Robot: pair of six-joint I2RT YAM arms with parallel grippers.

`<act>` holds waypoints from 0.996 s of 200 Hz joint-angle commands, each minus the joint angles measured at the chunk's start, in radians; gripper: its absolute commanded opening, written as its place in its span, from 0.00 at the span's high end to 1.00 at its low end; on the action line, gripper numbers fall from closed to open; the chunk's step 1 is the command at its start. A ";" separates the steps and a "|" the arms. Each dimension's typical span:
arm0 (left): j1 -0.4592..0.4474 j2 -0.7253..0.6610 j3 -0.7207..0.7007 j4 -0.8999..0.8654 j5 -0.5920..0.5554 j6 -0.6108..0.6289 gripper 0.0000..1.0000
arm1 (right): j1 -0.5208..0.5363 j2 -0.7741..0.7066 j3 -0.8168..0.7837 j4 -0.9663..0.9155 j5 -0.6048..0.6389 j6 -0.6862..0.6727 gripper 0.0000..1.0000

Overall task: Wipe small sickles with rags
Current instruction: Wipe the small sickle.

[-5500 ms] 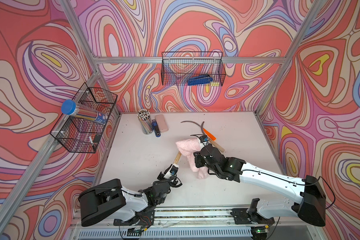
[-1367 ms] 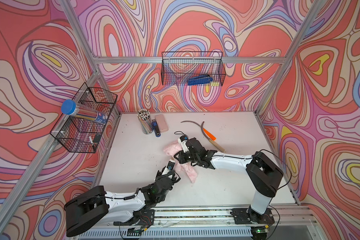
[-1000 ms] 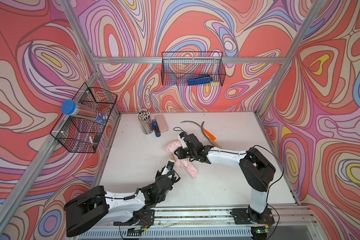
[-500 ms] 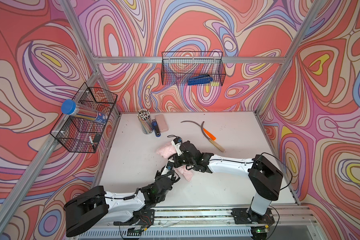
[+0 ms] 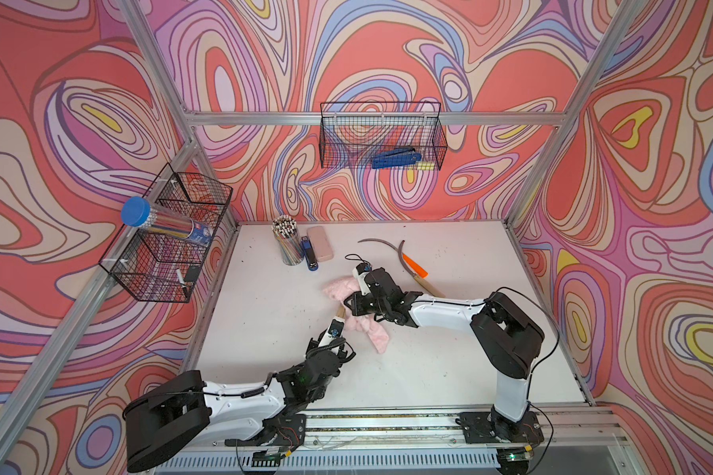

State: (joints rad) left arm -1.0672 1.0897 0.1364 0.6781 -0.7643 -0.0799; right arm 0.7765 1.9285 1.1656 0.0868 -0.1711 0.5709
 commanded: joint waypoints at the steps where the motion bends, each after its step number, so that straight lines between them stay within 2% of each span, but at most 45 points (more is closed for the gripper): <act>1: -0.008 -0.029 0.010 0.071 0.014 0.000 1.00 | -0.022 0.036 -0.005 -0.073 0.034 0.004 1.00; 28: -0.007 -0.020 0.009 0.072 0.006 0.000 1.00 | -0.022 -0.026 -0.019 -0.095 0.050 -0.012 1.00; 57: -0.004 -0.007 0.005 0.083 -0.006 0.002 1.00 | -0.021 -0.182 -0.072 -0.127 0.077 -0.027 1.00; 90: -0.002 -0.010 0.005 0.081 -0.004 -0.001 1.00 | -0.020 -0.375 -0.114 -0.233 0.202 -0.069 1.00; 114: -0.001 -0.011 0.003 0.080 -0.002 -0.001 1.00 | -0.022 -0.438 -0.102 -0.326 0.306 -0.095 1.00; 149: 0.000 -0.005 0.005 0.071 0.009 0.000 1.00 | -0.024 -0.426 -0.016 -0.380 0.369 -0.134 1.00; 199: 0.000 -0.002 0.006 0.067 0.022 -0.004 1.00 | -0.025 -0.194 0.273 -0.320 0.271 -0.305 1.00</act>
State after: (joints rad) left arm -1.0676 1.0832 0.1364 0.7151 -0.7506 -0.0795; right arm 0.7532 1.6321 1.3167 -0.2806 0.1318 0.3820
